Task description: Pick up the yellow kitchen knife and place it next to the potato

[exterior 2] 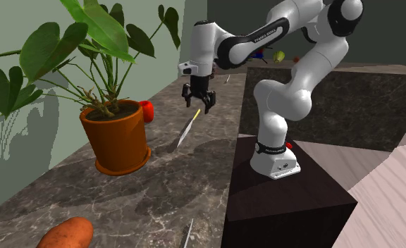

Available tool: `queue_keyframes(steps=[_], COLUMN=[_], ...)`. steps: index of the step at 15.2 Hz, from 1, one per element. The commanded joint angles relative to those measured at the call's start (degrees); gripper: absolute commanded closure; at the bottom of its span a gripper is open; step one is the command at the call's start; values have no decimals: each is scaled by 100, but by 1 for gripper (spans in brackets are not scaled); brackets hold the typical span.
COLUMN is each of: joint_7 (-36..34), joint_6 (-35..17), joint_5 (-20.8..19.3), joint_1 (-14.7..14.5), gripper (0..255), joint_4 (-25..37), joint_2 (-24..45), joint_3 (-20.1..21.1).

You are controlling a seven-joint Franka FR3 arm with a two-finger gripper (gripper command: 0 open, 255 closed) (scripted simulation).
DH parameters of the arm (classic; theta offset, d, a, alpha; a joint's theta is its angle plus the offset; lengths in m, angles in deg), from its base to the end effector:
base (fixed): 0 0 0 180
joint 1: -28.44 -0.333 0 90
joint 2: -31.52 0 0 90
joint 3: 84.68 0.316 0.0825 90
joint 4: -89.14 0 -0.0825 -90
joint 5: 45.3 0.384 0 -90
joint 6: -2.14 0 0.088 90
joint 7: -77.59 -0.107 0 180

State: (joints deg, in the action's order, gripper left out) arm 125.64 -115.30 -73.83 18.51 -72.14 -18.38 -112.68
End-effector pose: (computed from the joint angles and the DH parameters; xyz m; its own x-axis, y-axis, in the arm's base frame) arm 0.2939 -0.1051 0.4112 0.6311 0.7755 -0.0174 0.7719 -0.6256 0.1134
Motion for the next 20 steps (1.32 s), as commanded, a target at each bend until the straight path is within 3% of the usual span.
queue_keyframes(steps=[1,3,10,19,20], joint_7=[818,1547,1494,1490,1490], joint_6=[-645,-1198,-2018,-2087,-2087], joint_5=[-315,-524,-740,-754,-754], joint_1=[-203,-485,-577,-588,-588], gripper=[0,0,0,0,255], joint_4=[-99,-80,-259,-270,-270], joint_2=[321,708,1338,1395,1395], joint_3=[-546,-1076,-1445,-1476,-1476])
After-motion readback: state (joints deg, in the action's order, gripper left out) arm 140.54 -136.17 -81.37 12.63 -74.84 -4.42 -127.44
